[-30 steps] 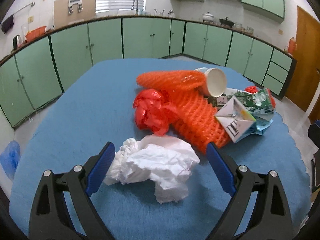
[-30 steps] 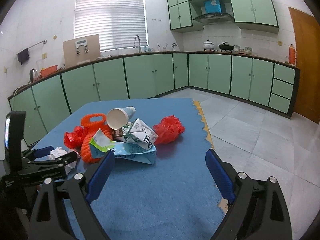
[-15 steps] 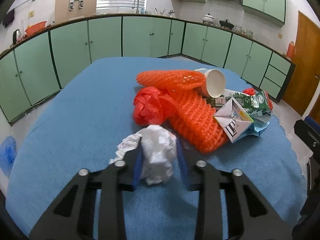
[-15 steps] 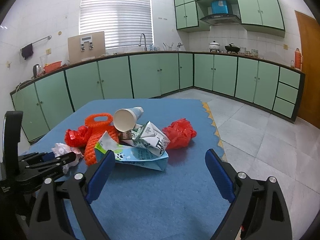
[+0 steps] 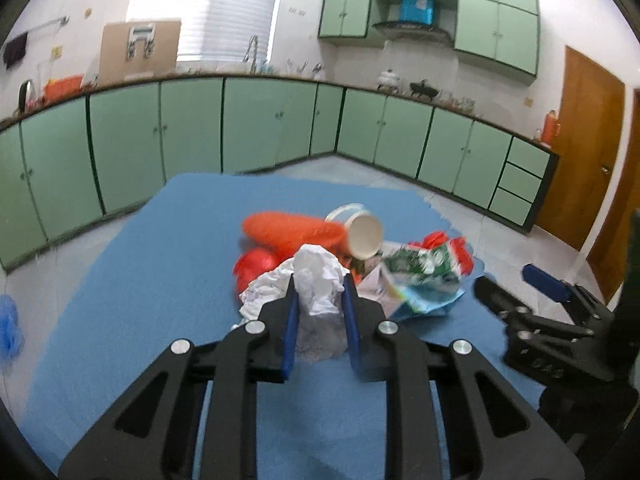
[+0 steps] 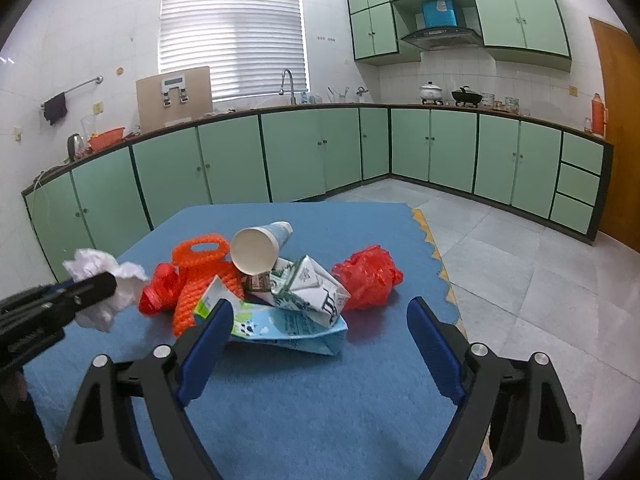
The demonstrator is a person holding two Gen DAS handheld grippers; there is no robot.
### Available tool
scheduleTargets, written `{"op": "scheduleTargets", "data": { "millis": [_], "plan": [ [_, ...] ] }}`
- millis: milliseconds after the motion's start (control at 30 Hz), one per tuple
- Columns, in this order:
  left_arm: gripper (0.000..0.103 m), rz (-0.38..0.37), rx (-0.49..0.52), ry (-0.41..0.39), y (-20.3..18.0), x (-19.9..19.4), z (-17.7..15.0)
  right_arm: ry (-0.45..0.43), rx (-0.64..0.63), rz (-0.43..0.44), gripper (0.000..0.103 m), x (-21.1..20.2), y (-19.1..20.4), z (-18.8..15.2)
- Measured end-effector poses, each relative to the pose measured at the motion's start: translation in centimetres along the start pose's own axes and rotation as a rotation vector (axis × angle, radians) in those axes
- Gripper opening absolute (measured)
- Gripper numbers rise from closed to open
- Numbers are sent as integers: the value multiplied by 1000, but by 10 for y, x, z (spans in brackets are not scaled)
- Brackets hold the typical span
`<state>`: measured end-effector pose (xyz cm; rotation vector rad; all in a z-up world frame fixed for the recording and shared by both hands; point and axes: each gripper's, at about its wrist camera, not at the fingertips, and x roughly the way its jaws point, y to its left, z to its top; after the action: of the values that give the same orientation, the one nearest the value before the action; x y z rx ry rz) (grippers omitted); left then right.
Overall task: Collect trash
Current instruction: 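Close the left gripper on the white crumpled tissue and lift it, then grasp the green-white milk carton with the right gripper while the left gripper holds the tissue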
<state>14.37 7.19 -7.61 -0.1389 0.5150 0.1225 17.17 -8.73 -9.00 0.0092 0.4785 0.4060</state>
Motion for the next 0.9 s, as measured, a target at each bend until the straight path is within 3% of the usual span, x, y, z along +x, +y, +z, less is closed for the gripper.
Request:
{"op": "scheduleTargets", "data": {
  "millis": [333, 900],
  "plan": [
    [19, 31, 12, -25, 5, 35, 15, 28, 46, 5, 75, 28, -4, 18],
    [19, 38, 14, 23, 12, 61, 9, 146, 110, 55, 65, 65, -15, 10]
  ]
}}
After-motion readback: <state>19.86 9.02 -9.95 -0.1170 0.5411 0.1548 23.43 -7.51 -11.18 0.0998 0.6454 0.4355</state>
